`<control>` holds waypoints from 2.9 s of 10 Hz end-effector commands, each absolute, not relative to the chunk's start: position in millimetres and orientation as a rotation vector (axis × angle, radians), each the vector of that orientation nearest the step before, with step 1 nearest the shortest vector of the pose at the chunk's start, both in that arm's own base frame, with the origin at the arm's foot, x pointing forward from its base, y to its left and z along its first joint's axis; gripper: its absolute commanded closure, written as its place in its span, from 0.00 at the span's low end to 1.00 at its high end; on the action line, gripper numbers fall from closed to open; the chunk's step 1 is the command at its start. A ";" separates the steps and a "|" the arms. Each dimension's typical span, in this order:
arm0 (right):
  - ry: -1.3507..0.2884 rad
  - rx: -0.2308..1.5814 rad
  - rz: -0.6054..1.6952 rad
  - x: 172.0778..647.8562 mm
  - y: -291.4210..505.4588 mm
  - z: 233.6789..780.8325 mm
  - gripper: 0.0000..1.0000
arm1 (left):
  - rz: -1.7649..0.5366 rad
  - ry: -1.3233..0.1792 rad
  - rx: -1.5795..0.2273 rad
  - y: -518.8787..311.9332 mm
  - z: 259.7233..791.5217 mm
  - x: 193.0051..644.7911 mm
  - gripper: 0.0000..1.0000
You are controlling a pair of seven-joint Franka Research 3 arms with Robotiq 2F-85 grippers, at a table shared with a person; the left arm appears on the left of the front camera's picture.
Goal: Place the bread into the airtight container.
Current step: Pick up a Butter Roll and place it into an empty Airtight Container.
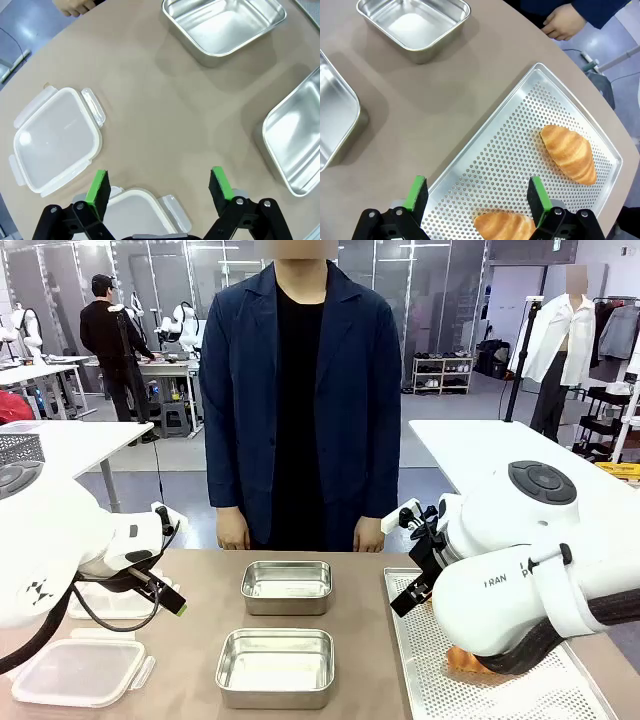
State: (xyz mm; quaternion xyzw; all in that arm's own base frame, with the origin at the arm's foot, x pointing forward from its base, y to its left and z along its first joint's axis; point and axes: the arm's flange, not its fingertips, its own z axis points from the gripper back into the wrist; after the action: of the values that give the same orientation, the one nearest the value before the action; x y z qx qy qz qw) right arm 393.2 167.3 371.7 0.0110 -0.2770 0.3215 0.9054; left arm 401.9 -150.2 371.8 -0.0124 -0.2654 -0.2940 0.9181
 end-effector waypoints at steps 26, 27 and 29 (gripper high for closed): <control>-0.716 0.029 0.649 246.7 -4.6 714.6 0.00 | -0.507 -0.561 -0.182 -31.8 731.0 254.4 0.00; -0.705 0.020 0.642 239.6 -6.7 717.1 0.00 | -0.488 -0.573 -0.180 -24.2 738.6 245.8 0.00; -0.706 0.034 0.631 233.4 -10.7 718.3 0.00 | -0.486 -0.619 -0.199 -13.4 745.8 231.6 0.00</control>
State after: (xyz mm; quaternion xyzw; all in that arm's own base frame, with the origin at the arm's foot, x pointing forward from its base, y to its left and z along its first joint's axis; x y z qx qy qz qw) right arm 230.3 -9.3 725.9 0.0195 -0.3467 0.3046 0.8869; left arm 234.0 -14.6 746.8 -0.0818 -0.3000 -0.2365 0.9205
